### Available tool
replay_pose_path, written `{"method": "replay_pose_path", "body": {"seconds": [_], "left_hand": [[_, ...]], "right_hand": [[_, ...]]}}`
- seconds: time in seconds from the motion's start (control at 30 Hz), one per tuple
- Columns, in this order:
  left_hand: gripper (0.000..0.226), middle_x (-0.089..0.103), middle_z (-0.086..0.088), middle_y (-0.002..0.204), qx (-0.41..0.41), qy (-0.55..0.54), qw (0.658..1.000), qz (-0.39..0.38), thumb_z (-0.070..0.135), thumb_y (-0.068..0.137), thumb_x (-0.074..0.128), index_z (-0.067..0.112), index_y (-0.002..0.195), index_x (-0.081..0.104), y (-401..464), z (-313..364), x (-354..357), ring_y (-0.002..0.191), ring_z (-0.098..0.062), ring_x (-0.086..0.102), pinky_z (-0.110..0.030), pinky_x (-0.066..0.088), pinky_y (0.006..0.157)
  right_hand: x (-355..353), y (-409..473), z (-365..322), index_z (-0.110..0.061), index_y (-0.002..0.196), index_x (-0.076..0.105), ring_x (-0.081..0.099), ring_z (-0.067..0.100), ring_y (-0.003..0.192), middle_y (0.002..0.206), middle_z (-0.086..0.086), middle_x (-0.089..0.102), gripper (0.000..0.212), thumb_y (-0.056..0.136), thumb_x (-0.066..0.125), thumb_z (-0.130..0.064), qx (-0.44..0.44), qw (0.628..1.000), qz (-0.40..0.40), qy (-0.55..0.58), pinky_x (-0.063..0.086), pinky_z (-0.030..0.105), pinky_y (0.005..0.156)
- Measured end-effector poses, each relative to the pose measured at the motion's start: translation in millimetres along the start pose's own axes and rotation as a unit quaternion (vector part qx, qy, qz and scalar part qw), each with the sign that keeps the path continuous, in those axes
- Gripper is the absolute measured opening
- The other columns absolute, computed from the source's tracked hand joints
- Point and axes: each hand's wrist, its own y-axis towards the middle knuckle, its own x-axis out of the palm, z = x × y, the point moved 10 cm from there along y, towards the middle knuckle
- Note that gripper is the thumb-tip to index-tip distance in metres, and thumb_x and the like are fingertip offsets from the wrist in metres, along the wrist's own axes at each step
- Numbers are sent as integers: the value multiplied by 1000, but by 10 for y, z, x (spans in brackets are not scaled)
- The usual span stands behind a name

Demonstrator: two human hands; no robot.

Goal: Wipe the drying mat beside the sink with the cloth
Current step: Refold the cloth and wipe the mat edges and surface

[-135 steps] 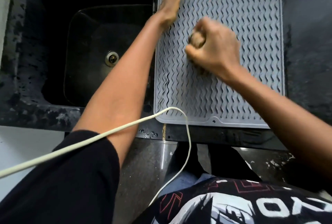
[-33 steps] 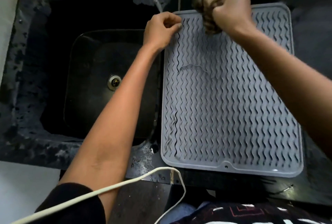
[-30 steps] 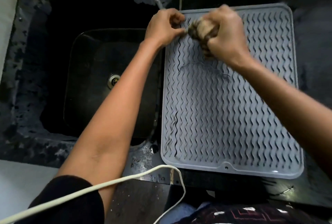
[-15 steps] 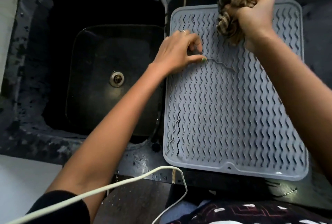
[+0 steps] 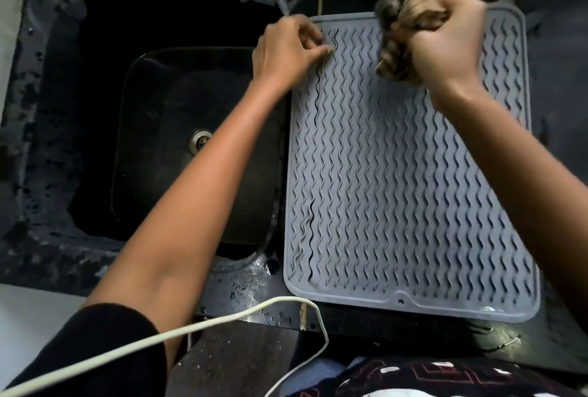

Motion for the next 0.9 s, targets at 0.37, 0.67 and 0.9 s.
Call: {"method": "replay_pose_path", "body": {"seconds": [0.37, 0.67, 0.9], "left_hand": [[14, 62, 10, 69, -45, -34, 991, -125, 27, 84, 71, 27, 72, 64, 423, -23, 155, 56, 1, 54, -15, 46, 50], [14, 62, 10, 72, -79, -7, 983, -163, 35, 81, 73, 23, 83, 66, 384, 71, 158, 57, -1, 51, -13, 47, 51], [16, 59, -5, 105, -73, 26, 983, -168, 13, 97, 48, 16, 109, 59, 376, 83, 137, 97, -15, 59, -26, 52, 81]], "right_hand": [[1175, -384, -215, -9, 115, 58, 47, 36, 109, 124, 13, 55, 34, 82, 57, -13, -241, 863, -170, -411, 45, 45, 85], [1024, -1586, -195, -16, 99, 64, 54, 23, 90, 97, 2, 59, 26, 86, 53, -34, -260, 823, -393, -319, 53, 41, 74], [1378, -345, -343, -12, 129, 53, 43, 35, 121, 138, 12, 47, 35, 97, 42, -20, -307, 838, -169, -419, 41, 45, 95]]}}
